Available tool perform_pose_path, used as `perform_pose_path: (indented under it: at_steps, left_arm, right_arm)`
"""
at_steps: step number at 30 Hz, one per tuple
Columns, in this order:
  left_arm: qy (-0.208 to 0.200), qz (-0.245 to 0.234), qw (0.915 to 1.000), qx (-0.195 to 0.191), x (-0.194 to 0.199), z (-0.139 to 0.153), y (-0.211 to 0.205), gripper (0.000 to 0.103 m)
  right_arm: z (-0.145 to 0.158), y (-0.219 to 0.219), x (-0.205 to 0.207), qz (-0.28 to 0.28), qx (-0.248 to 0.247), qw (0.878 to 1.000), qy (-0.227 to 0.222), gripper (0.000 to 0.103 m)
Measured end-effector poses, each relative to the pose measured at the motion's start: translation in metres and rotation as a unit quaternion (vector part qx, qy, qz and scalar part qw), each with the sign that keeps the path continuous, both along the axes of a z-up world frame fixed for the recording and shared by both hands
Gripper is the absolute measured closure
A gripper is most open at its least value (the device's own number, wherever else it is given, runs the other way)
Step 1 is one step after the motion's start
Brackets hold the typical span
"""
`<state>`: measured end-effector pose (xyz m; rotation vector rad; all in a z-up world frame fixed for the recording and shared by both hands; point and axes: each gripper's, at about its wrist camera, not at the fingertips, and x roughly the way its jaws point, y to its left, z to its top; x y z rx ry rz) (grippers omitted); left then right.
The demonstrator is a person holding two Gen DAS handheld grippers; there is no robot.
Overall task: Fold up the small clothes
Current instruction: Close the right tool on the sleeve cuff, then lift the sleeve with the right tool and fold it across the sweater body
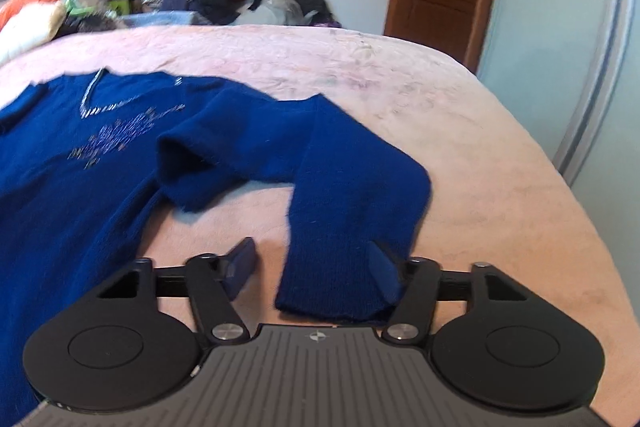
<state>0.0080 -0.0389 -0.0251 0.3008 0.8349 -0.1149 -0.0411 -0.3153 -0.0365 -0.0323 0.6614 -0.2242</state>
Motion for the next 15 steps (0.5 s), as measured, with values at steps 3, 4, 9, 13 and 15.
perform_pose_path:
  at_steps: [3,4,9,13,15]
  left_arm:
    - [-0.002,0.0,1.0,0.007,0.0,0.0,0.0,0.0]
    - [-0.002,0.001,1.0,0.009,0.0,0.0,-0.001,0.0]
    - [0.003,0.006,0.9999,0.013,0.002,-0.002,0.001,0.0]
    - [0.004,0.007,0.9999,0.015,0.003,-0.002,0.002,0.0]
    - [0.005,0.008,0.9998,0.018,0.003,-0.003,0.002,0.0]
  right_arm:
    - [0.0,-0.003,-0.001,-0.003,-0.004,1.0,0.002,0.067]
    - [0.0,-0.003,-0.002,-0.005,-0.007,1.0,0.001,0.069]
    - [0.004,-0.013,-0.005,-0.019,0.016,1.0,-0.016,0.095]
    - [0.009,-0.05,-0.011,-0.037,0.165,0.984,-0.051,0.094]
    - [0.008,-0.082,-0.018,-0.051,0.289,0.952,-0.086,0.094]
